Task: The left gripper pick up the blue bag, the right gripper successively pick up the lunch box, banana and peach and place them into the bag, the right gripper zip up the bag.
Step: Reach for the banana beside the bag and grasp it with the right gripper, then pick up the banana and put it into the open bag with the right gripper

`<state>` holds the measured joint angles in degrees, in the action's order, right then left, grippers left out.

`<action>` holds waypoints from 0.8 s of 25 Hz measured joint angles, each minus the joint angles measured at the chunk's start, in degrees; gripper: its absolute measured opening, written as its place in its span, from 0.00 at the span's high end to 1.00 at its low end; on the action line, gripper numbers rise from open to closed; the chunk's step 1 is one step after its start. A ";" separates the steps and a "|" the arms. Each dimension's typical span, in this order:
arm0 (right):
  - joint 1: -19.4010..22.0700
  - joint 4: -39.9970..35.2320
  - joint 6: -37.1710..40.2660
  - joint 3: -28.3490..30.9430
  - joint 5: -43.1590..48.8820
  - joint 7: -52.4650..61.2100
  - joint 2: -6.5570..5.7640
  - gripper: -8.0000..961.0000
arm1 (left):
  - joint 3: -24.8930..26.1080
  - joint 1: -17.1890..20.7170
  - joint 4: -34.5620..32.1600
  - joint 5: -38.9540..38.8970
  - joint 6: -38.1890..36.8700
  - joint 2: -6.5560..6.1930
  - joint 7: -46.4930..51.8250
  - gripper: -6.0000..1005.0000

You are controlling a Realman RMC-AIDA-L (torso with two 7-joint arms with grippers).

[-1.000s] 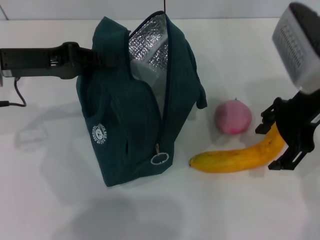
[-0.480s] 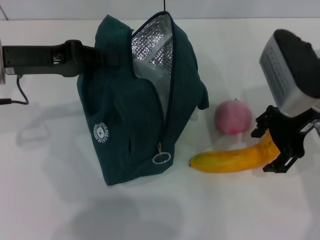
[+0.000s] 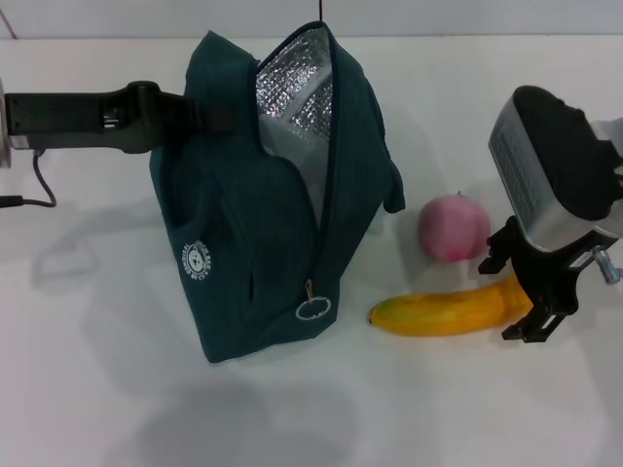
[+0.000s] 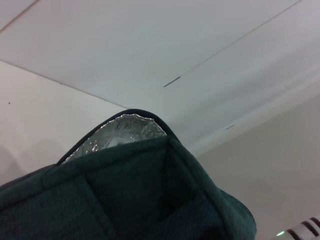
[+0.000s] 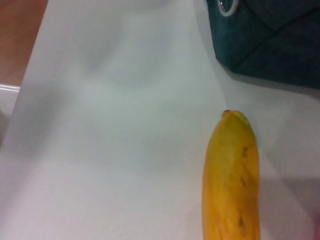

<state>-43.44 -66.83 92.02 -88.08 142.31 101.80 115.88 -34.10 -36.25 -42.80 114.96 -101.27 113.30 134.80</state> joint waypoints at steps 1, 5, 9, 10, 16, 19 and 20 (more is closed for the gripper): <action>0.01 0.28 -0.41 -0.25 -0.03 -0.06 0.00 0.21 | 0.00 0.00 0.00 0.00 -0.01 0.00 0.00 0.92; 0.11 1.35 -1.78 -1.25 -0.10 -0.28 0.00 0.23 | -0.03 0.02 0.00 0.00 -0.08 -0.04 0.00 0.92; 0.32 1.53 -2.39 -1.59 -0.17 -0.32 0.08 0.24 | -0.09 0.00 0.00 0.00 -0.08 -0.12 0.00 0.92; 0.35 1.51 -2.51 -1.67 -0.19 -0.33 0.07 0.24 | -0.17 0.00 0.00 0.00 -0.08 -0.12 -0.02 0.92; 0.48 1.34 -2.11 -1.99 -0.73 -0.37 0.07 0.27 | -0.54 0.15 0.00 0.00 -0.08 -0.15 -0.05 0.92; 0.48 1.11 -1.57 -2.00 -0.80 -0.38 0.05 0.35 | -0.54 0.17 0.00 0.00 -0.07 -0.18 -0.06 0.92; 0.53 0.29 -0.05 -1.95 -1.38 -0.38 -0.02 0.40 | -0.55 0.19 0.00 0.00 -0.07 -0.22 -0.06 0.92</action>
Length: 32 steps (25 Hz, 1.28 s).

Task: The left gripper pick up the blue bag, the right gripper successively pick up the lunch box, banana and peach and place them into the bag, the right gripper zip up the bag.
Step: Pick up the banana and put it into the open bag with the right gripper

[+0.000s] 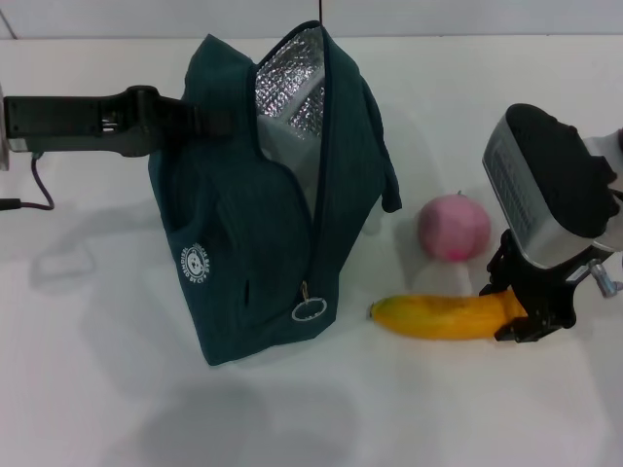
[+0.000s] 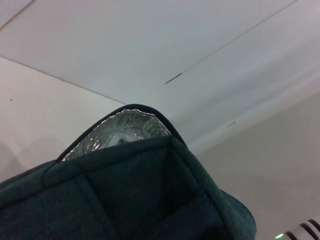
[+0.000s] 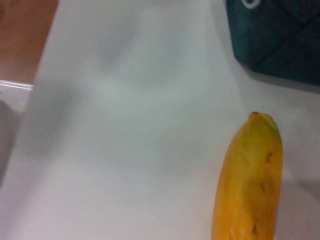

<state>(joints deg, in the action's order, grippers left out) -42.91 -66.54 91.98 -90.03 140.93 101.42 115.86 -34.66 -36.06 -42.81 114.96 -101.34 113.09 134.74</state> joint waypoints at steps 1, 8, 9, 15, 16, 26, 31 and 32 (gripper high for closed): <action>0.02 -0.24 0.63 0.15 -0.34 0.00 -0.05 0.44 | -0.04 0.04 0.00 0.00 -0.06 -0.04 0.00 0.92; 0.17 -2.42 11.82 6.40 -7.71 -1.05 -0.29 0.55 | -0.08 -0.01 0.00 -0.14 -0.30 -0.13 0.00 0.92; 0.17 -2.44 14.02 8.08 -9.09 -1.23 -0.29 0.55 | -0.08 -0.05 0.00 -0.17 -0.31 -0.11 0.00 0.92; 0.20 -1.17 25.90 22.83 -17.28 -1.69 -0.51 0.55 | -0.06 -0.20 0.00 -0.18 -0.36 -0.01 0.01 0.92; 0.20 -0.51 27.74 27.55 -18.89 -1.62 -0.55 0.55 | -0.06 -0.21 0.00 -0.20 -0.36 0.00 0.01 0.92; -0.48 27.62 27.93 49.64 -39.70 1.19 -6.15 0.55 | -0.05 -0.77 0.03 -0.36 -0.46 0.14 0.07 0.91; -1.25 37.80 22.01 49.66 -48.91 1.20 -3.15 0.55 | -0.06 -1.32 0.58 -0.35 -0.45 0.33 0.08 0.91; -1.25 38.08 20.56 49.51 -49.87 1.21 -1.99 0.55 | -0.06 -1.39 0.87 -0.46 -0.46 0.36 0.06 0.91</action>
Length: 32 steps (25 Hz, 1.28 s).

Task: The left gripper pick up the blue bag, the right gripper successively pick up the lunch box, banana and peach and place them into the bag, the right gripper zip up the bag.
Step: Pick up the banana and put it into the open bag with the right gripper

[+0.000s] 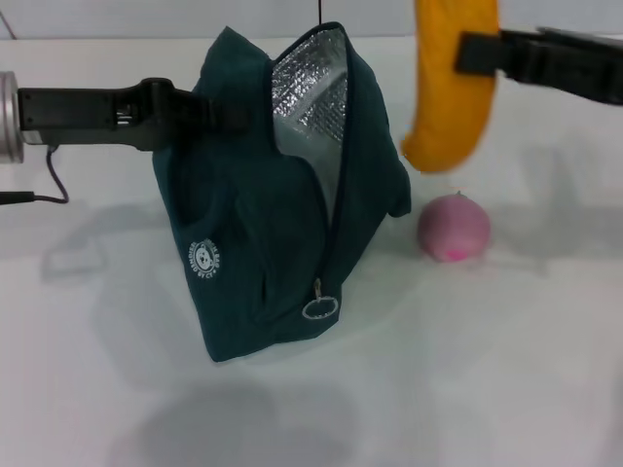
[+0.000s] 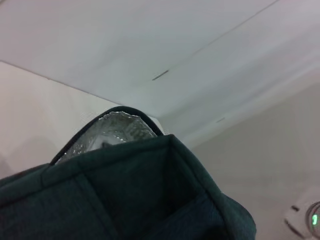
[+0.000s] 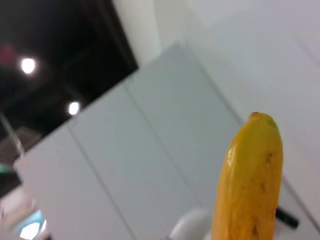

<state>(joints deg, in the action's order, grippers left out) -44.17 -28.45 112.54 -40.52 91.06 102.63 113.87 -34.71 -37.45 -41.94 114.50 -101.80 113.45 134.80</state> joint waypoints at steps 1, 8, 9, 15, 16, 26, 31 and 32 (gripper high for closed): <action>0.00 0.00 0.00 0.00 0.00 0.00 0.00 0.55 | 0.00 -0.03 0.18 -0.05 -0.02 0.00 0.01 0.91; -3.11 10.55 -5.39 -0.48 -1.69 -2.71 1.83 0.54 | 0.01 -0.44 1.04 -0.82 -0.35 0.16 0.26 0.91; -3.49 11.50 -5.81 -0.66 -1.60 -2.91 1.83 0.54 | 0.01 -0.47 1.45 -1.37 -0.56 0.09 0.27 0.91; -4.72 14.75 -8.92 -3.85 -1.70 -2.43 2.17 0.54 | 0.38 0.38 2.72 -3.12 -1.17 -0.54 0.02 0.91; -4.65 15.14 -9.39 -3.96 -1.62 -2.41 2.15 0.54 | 0.43 0.52 2.72 -3.14 -1.16 -0.57 -0.06 0.91; -2.98 16.83 -12.74 -5.98 -1.73 -2.72 2.27 0.54 | 0.26 0.66 2.84 -3.14 -1.08 -0.60 -0.40 0.91; -3.34 18.59 -13.97 -6.25 -1.60 -2.96 2.31 0.54 | 0.18 0.60 2.84 -3.14 -1.12 -0.61 -0.54 0.91; -3.35 18.80 -14.29 -6.27 -1.53 -3.14 2.31 0.54 | 0.20 0.62 2.84 -3.14 -1.12 -0.64 -0.60 0.91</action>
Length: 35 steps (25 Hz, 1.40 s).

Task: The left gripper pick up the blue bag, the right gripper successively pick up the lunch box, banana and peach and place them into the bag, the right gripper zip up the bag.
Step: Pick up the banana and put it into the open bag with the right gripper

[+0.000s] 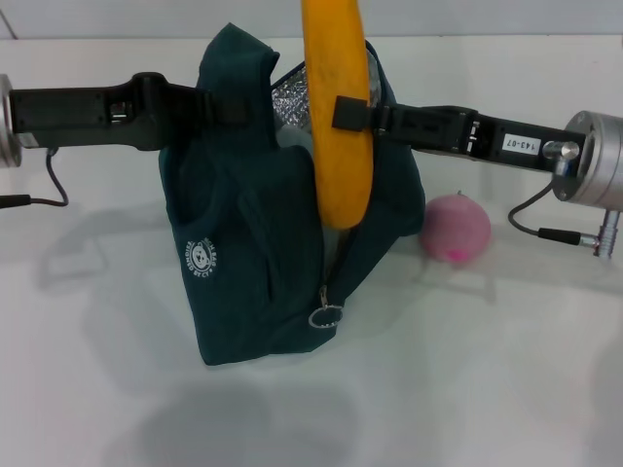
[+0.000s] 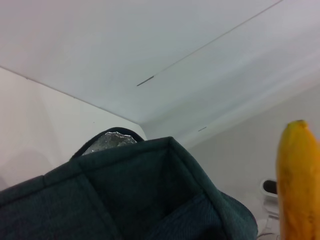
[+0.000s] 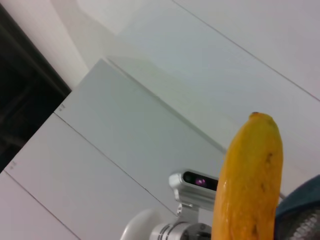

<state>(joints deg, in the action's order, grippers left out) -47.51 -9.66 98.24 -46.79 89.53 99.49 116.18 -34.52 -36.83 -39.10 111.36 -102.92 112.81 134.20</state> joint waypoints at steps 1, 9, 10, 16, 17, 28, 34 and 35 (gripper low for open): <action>0.05 0.06 -0.30 -0.05 0.02 -0.15 0.01 0.54 | -0.01 0.00 0.00 0.00 0.00 0.00 -0.02 0.91; 0.36 0.64 -2.97 -1.63 0.04 -0.42 0.01 0.54 | -0.11 -0.06 -0.01 -0.02 -0.01 -0.07 -0.19 0.91; 0.36 0.70 -3.28 -1.97 0.06 -0.43 0.01 0.54 | -0.11 -0.06 -0.02 -0.03 0.00 -0.07 -0.21 0.91; 0.33 0.86 -5.18 -3.09 0.01 -0.45 0.01 0.54 | -0.12 -0.17 -0.01 -0.07 0.04 -0.06 -0.25 0.91; 0.34 0.95 -5.47 -3.11 0.06 -0.45 0.01 0.54 | -0.12 -0.17 -0.02 -0.08 0.04 -0.05 -0.25 0.91; 0.22 1.44 -8.02 -4.09 0.03 -0.40 0.01 0.53 | -0.11 -0.37 -0.01 -0.09 0.03 0.13 -0.26 0.90; -0.08 1.49 -9.30 -4.90 0.04 -0.09 0.01 0.53 | -0.11 -0.46 -0.02 -0.08 0.00 0.24 -0.26 0.90; -0.18 1.49 -9.34 -5.20 0.05 -0.06 0.01 0.53 | -0.11 -0.47 -0.01 -0.07 0.00 0.26 -0.26 0.90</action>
<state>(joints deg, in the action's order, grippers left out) -47.70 -8.17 88.90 -51.99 89.58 99.43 116.19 -34.63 -37.30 -39.11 111.29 -102.92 113.07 133.94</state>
